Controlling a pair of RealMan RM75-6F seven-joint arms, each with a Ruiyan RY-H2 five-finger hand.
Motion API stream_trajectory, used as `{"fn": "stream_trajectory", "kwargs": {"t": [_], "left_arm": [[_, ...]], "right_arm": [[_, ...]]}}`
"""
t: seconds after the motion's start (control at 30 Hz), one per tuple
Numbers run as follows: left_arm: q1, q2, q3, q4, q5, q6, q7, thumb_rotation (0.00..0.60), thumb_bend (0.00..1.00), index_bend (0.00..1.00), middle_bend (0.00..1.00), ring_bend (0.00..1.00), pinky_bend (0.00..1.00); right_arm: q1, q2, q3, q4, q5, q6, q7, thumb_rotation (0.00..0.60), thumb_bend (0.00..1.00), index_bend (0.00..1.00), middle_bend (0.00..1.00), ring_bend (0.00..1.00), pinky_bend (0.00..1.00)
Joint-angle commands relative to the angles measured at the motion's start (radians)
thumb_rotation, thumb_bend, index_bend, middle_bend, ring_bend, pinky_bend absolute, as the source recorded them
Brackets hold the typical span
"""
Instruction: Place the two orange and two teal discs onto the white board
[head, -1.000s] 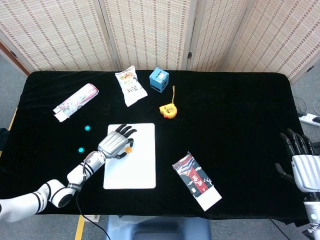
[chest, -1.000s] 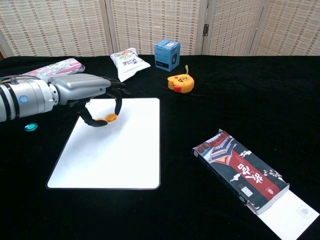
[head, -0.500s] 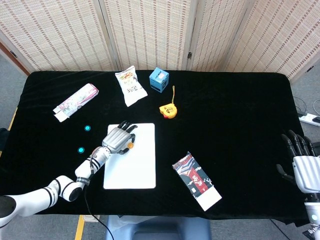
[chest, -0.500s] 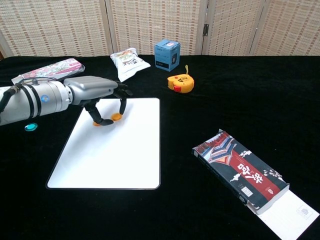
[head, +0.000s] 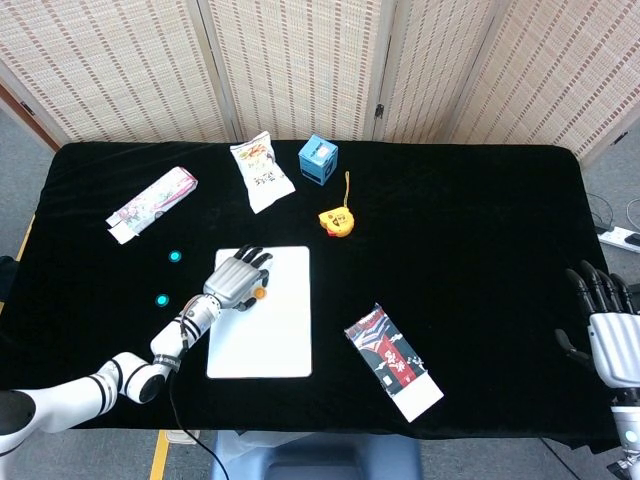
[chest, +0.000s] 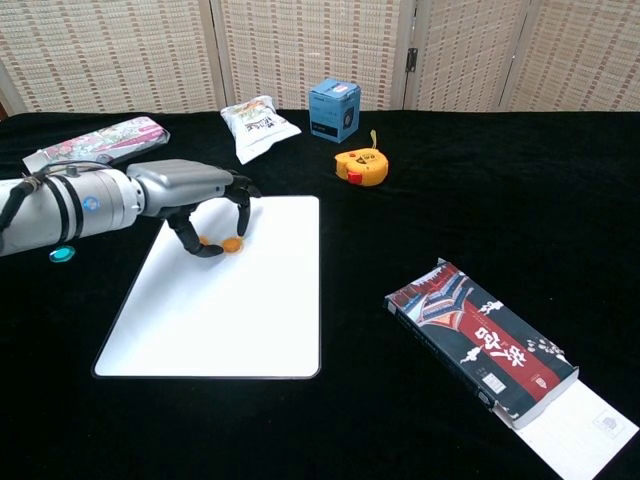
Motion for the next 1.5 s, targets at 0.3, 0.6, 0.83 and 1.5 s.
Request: {"fn": "stream_trajectory", "kwargs": {"t": [0.3, 0.6, 0.83, 1.5], "left_arm": [[0.023, 0.047, -0.017, -0.060, -0.002, 0.063, -0.045, 0.600, 0.41, 0.36, 0.11, 0.00, 0.00], [0.073, 0.113, -0.049, 0.004, -0.085, 0.069, -0.143, 0.600, 0.42, 0.39, 0.11, 0.00, 0.00], [0.066, 0.088, -0.047, 0.141, -0.121, -0.001, -0.175, 0.600, 0.42, 0.40, 0.11, 0.00, 0.00], [0.066, -0.079, -0.031, 0.553, -0.108, -0.151, -0.308, 0.600, 0.41, 0.42, 0.11, 0.00, 0.00]], "right_arm": [[0.000, -0.001, 0.002, 0.008, 0.000, -0.001, 0.009, 0.600, 0.36, 0.00, 0.00, 0.00, 0.00], [0.002, -0.008, -0.003, 0.013, -0.011, -0.004, 0.011, 0.600, 0.36, 0.00, 0.00, 0.00, 0.00], [-0.002, -0.003, -0.006, 0.001, -0.020, 0.007, 0.000, 0.600, 0.36, 0.00, 0.00, 0.00, 0.00], [-0.017, 0.018, -0.005, -0.054, -0.014, 0.026, -0.054, 0.600, 0.36, 0.00, 0.00, 0.00, 0.00]]}}
